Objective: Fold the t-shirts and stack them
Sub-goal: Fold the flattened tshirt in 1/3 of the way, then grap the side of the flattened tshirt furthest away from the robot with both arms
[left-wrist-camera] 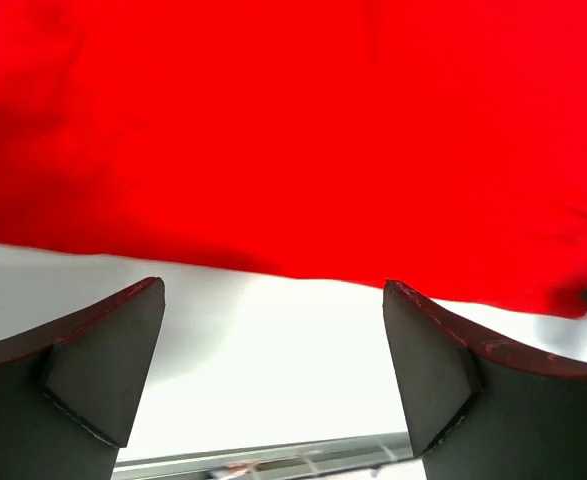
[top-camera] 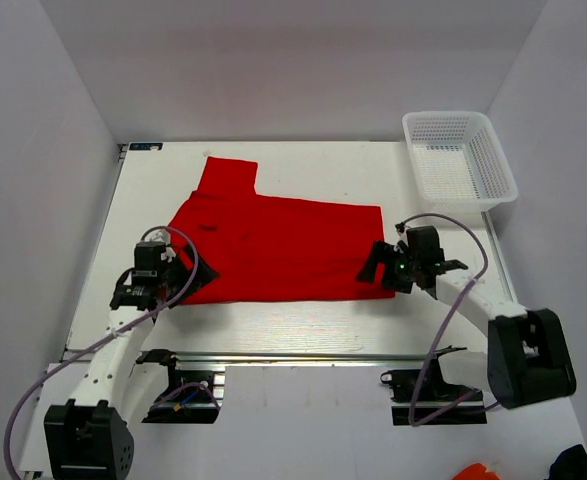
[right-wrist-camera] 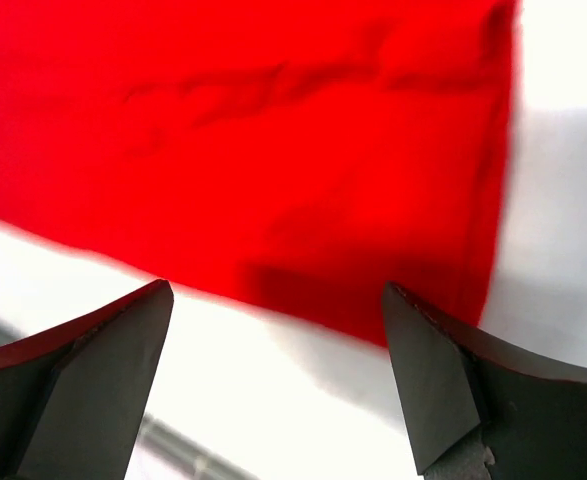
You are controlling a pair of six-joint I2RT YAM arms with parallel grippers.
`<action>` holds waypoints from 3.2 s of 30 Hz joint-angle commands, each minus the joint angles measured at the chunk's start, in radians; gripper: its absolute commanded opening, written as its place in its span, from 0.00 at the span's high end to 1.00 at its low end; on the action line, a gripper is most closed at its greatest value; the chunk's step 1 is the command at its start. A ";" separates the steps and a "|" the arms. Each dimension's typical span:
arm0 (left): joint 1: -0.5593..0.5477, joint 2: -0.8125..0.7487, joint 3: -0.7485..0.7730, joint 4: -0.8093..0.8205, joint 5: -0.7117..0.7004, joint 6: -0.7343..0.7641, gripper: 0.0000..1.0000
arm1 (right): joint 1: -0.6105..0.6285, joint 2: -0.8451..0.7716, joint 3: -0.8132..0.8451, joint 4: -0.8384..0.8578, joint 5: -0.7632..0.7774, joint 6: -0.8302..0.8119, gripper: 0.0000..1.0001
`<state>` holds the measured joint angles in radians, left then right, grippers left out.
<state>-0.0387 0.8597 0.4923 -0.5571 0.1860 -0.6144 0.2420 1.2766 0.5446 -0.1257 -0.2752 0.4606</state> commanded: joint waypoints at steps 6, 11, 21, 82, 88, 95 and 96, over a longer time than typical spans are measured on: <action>-0.003 0.073 0.181 0.172 0.055 0.073 0.00 | 0.013 -0.184 0.115 -0.055 -0.136 -0.092 0.10; -0.003 0.316 0.261 0.285 0.058 0.084 0.00 | 0.011 -0.174 0.150 -0.006 -0.159 -0.105 0.10; -0.003 0.689 0.399 0.500 0.109 0.096 0.00 | 0.005 -0.057 0.187 0.000 -0.144 -0.100 0.10; -0.032 1.842 1.821 0.344 -0.356 0.507 0.19 | -0.046 0.558 0.859 -0.167 0.271 -0.201 0.10; -0.070 1.828 1.726 0.355 -0.382 0.602 0.33 | -0.047 0.606 0.911 -0.206 0.318 -0.198 0.10; -0.079 1.828 1.717 0.336 -0.385 0.621 0.78 | -0.044 0.691 0.979 -0.233 0.341 -0.163 0.10; -0.079 1.828 1.717 0.336 -0.385 0.621 0.86 | -0.041 0.705 0.988 -0.247 0.349 -0.162 0.10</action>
<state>-0.1139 2.6911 2.2509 -0.0959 -0.2020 -0.0223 0.2024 1.9503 1.4738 -0.3386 0.0364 0.2836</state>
